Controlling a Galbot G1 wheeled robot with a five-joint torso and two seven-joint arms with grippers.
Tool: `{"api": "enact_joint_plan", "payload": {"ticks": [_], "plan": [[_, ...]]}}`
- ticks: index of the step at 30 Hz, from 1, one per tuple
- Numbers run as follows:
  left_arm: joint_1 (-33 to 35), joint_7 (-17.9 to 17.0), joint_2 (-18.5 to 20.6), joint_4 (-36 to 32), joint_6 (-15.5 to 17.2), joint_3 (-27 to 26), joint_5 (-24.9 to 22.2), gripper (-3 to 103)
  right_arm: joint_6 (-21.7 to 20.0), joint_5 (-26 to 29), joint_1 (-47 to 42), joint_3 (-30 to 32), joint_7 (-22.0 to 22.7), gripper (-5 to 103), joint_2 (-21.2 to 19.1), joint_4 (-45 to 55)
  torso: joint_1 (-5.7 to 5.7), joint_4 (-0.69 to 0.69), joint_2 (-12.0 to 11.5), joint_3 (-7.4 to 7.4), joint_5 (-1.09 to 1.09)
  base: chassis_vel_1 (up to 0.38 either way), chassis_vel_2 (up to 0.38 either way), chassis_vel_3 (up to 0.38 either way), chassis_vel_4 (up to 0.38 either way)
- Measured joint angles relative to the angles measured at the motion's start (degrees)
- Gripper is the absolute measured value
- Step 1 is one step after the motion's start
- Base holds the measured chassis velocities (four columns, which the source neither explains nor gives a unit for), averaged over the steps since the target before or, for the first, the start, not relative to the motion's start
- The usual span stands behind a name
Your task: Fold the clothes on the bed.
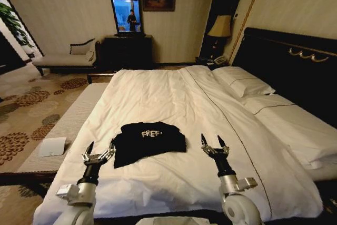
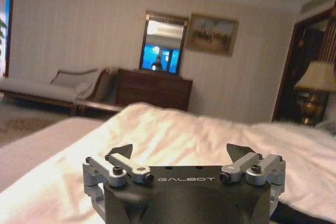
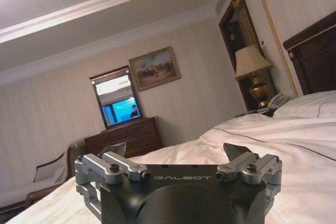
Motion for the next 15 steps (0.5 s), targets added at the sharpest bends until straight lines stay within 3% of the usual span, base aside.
{"api": "enact_joint_plan", "payload": {"ticks": [4, 6, 8, 10, 14, 15], "plan": [[-4.07, -0.57, 3.04, 4.00, 2.05, 0.92, -1.41, 100, 2.09, 0.42, 1.17, -0.22, 0.18, 100, -1.47, -2.75, 0.00, 0.00, 0.00, 0.00, 0.00, 0.000, 0.000, 0.000, 0.000], [-8.07, -1.35, 5.59, 7.30, 6.24, 2.39, -1.72, 100, 4.51, 1.14, 1.82, -0.04, 0.00, 100, -2.41, -5.59, 0.01, -0.01, 0.00, 0.00, 0.02, 0.000, 0.000, 0.000, 0.000], [-9.09, -1.59, 6.25, 8.06, 7.52, 2.98, -1.87, 100, 5.02, 1.50, 1.85, -0.02, 0.05, 100, -2.61, -6.16, 0.01, -0.01, 0.00, 0.01, 0.04, 0.000, 0.000, 0.000, 0.000], [-13.75, -2.33, 8.69, 11.79, 11.69, 6.93, -4.73, 100, 7.36, 2.03, 1.42, 0.70, 0.64, 100, -3.23, -7.69, 0.01, -0.01, -0.01, 0.01, 0.02, 0.000, 0.000, 0.000, 0.000], [-17.88, -3.40, 9.72, 15.95, 13.21, 9.87, -8.20, 100, 8.76, 1.81, 0.60, 2.11, 0.19, 100, -2.63, -8.01, 0.00, -0.01, 0.00, 0.00, 0.00, 0.000, 0.000, 0.000, 0.000], [-21.17, -4.07, 10.06, 19.43, 13.66, 11.41, -10.87, 100, 9.54, 1.98, 0.28, 2.90, 0.10, 100, -2.17, -8.14, 0.00, 0.00, 0.00, 0.00, 0.01, 0.000, 0.000, 0.000, 0.000]]}}
